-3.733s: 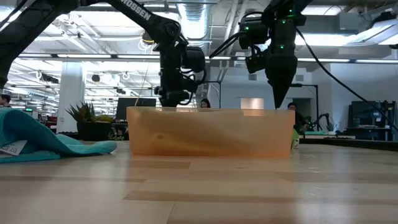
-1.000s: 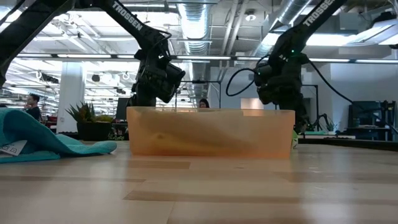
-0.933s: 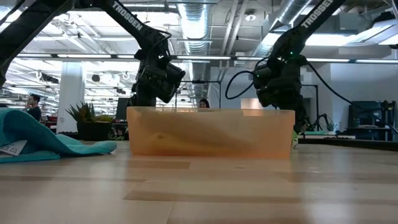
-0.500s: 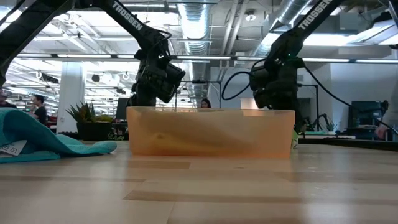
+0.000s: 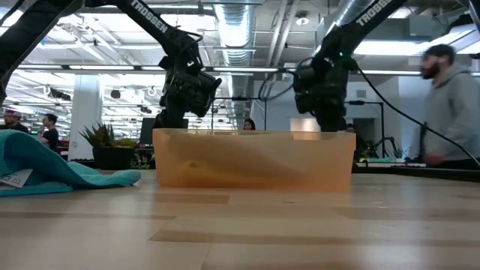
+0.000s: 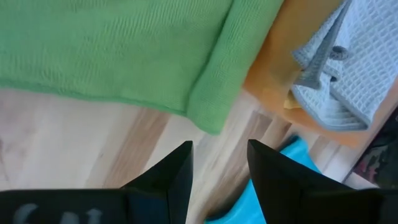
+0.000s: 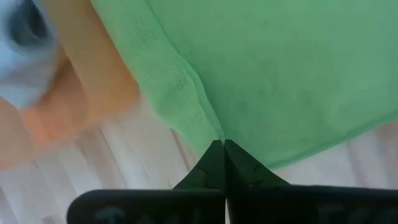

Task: Sort microfiber towel by color & place in baskets
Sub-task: Fold the green towel

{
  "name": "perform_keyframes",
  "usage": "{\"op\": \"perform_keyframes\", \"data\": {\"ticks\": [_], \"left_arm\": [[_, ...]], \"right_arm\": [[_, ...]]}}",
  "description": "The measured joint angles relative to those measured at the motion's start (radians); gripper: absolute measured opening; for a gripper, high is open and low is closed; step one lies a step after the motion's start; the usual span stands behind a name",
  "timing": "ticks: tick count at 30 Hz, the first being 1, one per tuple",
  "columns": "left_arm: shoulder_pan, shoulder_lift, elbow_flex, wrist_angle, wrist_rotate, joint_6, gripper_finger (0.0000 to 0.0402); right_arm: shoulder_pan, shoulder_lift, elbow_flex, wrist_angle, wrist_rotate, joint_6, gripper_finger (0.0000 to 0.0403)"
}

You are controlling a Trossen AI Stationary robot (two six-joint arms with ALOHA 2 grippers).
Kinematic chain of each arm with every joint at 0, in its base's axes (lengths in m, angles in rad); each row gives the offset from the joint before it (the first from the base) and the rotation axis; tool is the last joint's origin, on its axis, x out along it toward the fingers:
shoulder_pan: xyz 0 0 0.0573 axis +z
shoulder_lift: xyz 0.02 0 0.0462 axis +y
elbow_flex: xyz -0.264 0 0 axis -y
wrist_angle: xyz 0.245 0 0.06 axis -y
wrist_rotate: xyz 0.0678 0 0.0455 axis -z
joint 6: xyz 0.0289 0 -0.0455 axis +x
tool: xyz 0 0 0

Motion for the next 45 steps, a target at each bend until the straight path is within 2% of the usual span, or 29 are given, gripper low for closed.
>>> {"op": "perform_keyframes", "data": {"ticks": [7,19,24,27,34,39,45], "left_arm": [[0.000,0.000,0.000,0.069,0.000,0.061,0.0144],[0.000,0.000,0.000,0.087,0.001,0.159,0.0144],[0.000,0.000,0.000,0.128,0.073,0.245,0.0144],[-0.003,0.000,0.000,0.148,0.080,0.312,0.0144],[-0.020,0.000,0.000,0.378,0.081,0.263,0.0144],[-0.065,0.000,0.000,0.566,0.170,0.275,0.0144],[-0.101,0.000,0.000,0.729,0.177,0.207,0.0144]], "right_arm": [[-0.001,-0.002,0.104,-0.058,0.000,-0.001,0.0005],[0.000,-0.001,0.303,-0.150,-0.001,-0.003,0.0008],[0.008,-0.001,0.336,-0.156,-0.001,-0.002,0.0010],[0.015,-0.001,0.354,-0.156,-0.001,-0.003,0.0009],[0.026,-0.001,0.405,-0.144,-0.001,0.000,0.0009],[0.026,-0.001,0.410,-0.141,0.000,0.007,0.0009],[0.026,0.000,0.410,-0.142,0.000,0.008,0.0009]]}}
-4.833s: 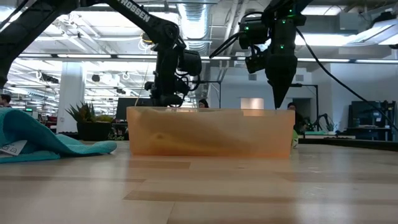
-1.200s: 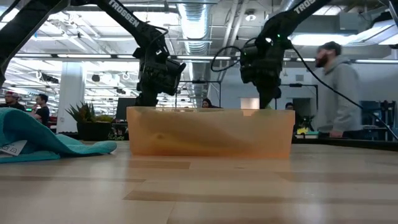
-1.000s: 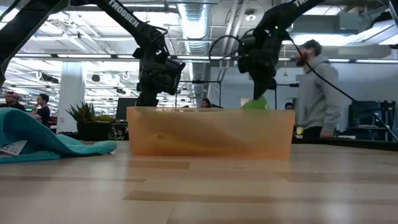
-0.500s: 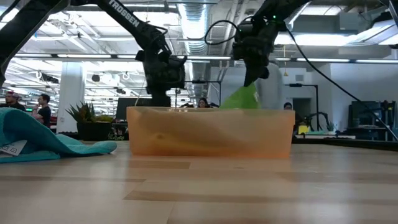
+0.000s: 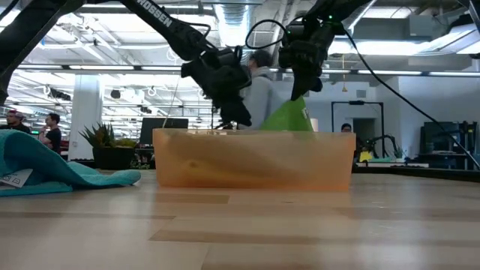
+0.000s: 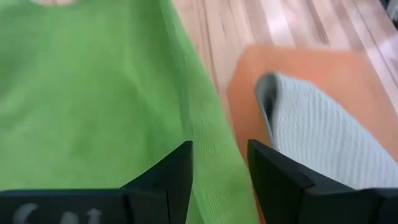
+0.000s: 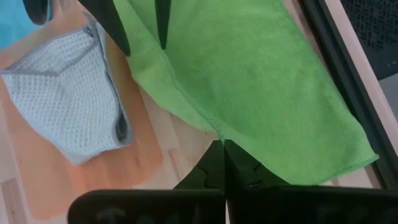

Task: Sort microfiber towel by color & place in baskets
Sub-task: Fold the green towel

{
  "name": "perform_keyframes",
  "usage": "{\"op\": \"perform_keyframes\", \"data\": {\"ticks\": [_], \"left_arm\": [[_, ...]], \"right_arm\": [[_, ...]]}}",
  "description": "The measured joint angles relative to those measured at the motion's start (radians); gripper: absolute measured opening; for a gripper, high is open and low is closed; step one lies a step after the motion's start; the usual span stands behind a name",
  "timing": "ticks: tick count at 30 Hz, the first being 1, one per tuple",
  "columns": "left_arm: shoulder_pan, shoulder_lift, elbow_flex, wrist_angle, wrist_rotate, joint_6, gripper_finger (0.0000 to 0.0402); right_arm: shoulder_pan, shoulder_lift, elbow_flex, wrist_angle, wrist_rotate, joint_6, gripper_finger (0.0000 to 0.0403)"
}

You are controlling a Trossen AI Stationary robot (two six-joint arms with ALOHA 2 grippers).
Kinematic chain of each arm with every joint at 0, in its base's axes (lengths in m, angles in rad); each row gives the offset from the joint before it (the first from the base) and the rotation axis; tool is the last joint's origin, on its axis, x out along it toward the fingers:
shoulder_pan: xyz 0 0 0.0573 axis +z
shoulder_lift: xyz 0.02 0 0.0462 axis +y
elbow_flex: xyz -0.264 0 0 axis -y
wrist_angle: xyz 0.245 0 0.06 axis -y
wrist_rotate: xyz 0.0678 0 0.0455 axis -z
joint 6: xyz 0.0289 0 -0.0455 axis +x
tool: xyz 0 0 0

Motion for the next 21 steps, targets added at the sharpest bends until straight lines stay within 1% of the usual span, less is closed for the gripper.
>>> {"op": "perform_keyframes", "data": {"ticks": [7,12,14,16,21], "left_arm": [[-0.006,0.004,0.000,0.123,-0.019,-0.085,0.0144],[-0.016,0.043,0.003,0.195,0.008,-0.151,0.0144],[-0.018,0.055,-0.002,0.185,0.011,-0.172,0.0144],[-0.018,0.064,0.001,0.228,0.011,-0.176,0.0144],[-0.016,0.064,0.001,0.190,0.020,-0.158,0.0144]], "right_arm": [[0.000,0.000,0.000,0.000,0.000,0.000,0.0010],[0.000,0.000,0.000,0.000,0.000,0.000,0.0010],[0.002,0.000,0.000,0.001,0.000,0.000,0.0011],[0.006,0.000,0.000,0.000,0.000,0.000,0.0011],[0.016,0.000,0.000,0.001,0.002,0.000,0.0012]]}}
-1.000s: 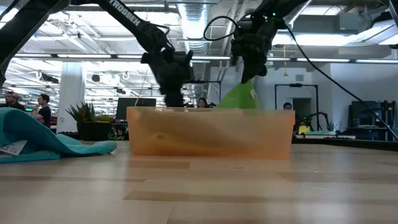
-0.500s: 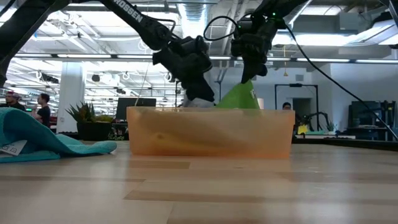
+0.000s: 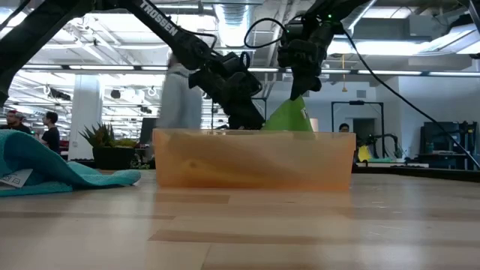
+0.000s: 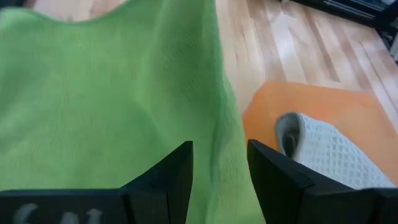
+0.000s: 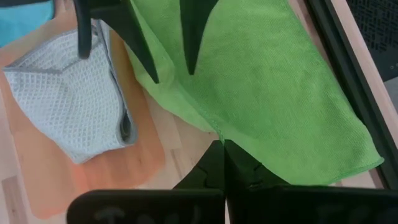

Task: Sort microfiber towel by color & place in baskets
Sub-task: Fold the green towel

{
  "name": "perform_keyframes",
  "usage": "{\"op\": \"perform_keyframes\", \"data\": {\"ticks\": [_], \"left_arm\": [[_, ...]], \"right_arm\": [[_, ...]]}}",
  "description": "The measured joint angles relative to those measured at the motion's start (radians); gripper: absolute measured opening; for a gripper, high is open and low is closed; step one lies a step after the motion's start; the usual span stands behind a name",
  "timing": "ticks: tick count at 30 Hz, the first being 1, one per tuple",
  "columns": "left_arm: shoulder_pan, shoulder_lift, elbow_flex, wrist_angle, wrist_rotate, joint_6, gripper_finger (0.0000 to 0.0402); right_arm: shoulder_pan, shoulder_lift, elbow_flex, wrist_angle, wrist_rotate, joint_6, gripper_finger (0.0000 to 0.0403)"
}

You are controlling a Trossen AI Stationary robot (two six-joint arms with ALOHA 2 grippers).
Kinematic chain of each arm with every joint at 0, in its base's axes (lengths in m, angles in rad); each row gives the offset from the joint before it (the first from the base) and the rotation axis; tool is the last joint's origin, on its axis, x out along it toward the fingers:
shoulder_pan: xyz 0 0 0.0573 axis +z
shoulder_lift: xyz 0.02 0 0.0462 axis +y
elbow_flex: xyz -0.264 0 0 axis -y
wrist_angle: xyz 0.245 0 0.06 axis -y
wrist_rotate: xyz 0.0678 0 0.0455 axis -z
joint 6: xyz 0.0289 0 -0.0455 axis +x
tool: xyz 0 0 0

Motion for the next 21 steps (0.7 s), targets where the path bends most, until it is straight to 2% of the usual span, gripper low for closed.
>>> {"op": "perform_keyframes", "data": {"ticks": [13,21], "left_arm": [[0.010,0.033,0.000,-0.053,0.036,0.014,0.0144],[0.014,0.033,0.000,-0.258,0.013,0.159,0.0144]], "right_arm": [[0.010,0.000,0.000,0.001,0.007,0.000,0.0012],[0.010,0.000,0.000,0.000,0.007,-0.008,0.0012]]}}
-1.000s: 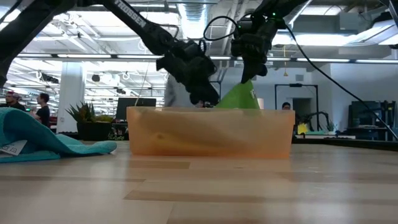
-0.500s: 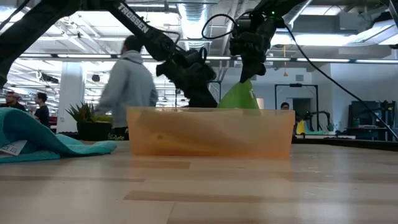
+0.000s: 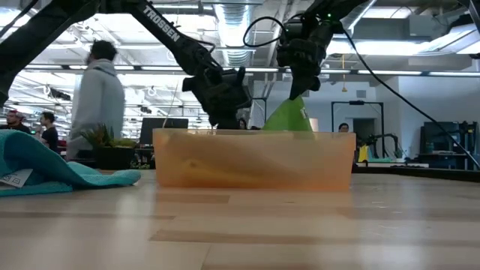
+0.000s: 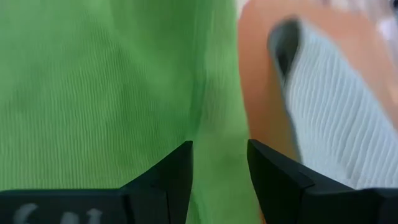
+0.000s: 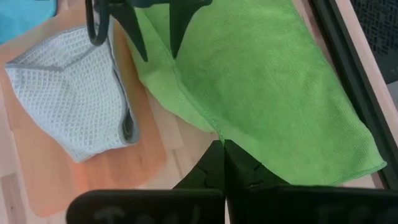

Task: Sort microfiber towel by color & place in baskets
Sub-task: Fold the green towel

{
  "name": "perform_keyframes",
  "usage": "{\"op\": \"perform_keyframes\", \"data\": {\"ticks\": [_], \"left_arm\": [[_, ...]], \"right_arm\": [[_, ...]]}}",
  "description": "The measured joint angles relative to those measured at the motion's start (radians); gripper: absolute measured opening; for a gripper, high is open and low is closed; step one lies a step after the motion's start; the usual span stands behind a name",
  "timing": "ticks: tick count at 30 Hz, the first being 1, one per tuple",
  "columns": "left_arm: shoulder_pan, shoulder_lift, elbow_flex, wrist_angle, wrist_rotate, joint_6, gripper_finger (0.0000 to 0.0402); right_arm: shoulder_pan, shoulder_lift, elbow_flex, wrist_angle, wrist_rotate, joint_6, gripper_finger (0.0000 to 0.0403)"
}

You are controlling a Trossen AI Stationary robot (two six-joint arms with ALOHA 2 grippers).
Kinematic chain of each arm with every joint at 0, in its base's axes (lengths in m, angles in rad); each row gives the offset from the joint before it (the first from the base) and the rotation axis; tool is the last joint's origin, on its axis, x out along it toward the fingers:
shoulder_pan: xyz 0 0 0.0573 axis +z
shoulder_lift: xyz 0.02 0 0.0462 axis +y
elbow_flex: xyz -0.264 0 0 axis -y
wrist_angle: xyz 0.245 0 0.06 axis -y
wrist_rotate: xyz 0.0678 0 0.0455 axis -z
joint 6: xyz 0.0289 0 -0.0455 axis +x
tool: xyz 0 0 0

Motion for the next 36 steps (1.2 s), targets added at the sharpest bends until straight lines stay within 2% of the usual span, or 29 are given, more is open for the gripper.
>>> {"op": "perform_keyframes", "data": {"ticks": [5,9,13,16,20,24,28,32,36], "left_arm": [[0.006,0.000,0.000,-0.020,-0.031,0.025,0.0144],[0.008,0.000,0.000,0.131,-0.032,-0.030,0.0144],[0.001,0.000,0.005,0.205,-0.005,-0.063,0.0144],[-0.023,0.000,0.005,0.202,0.018,-0.021,0.0144],[-0.053,0.017,0.007,0.220,-0.052,0.016,0.0144],[-0.052,0.041,0.005,0.204,-0.023,-0.023,0.0144],[-0.030,0.042,0.006,0.070,0.000,-0.013,0.0144],[0.008,0.042,0.006,-0.113,0.007,0.069,0.0144],[0.036,0.042,0.006,-0.230,-0.074,0.150,0.0144]], "right_arm": [[0.000,0.000,0.000,0.000,0.000,-0.010,0.0012],[0.000,0.000,0.000,0.000,0.000,-0.019,0.0012],[0.000,0.000,0.000,0.000,0.000,-0.019,0.0012],[0.000,0.000,0.000,0.000,0.000,-0.018,0.0012],[0.000,0.000,0.000,0.000,0.000,-0.018,0.0012],[0.000,0.000,0.000,-0.001,0.000,-0.018,0.0012],[0.000,0.000,0.000,-0.002,0.000,-0.019,0.0012],[0.000,0.000,0.000,-0.001,0.000,-0.019,0.0012],[-0.001,0.000,0.000,-0.001,0.000,-0.026,0.0012]]}}
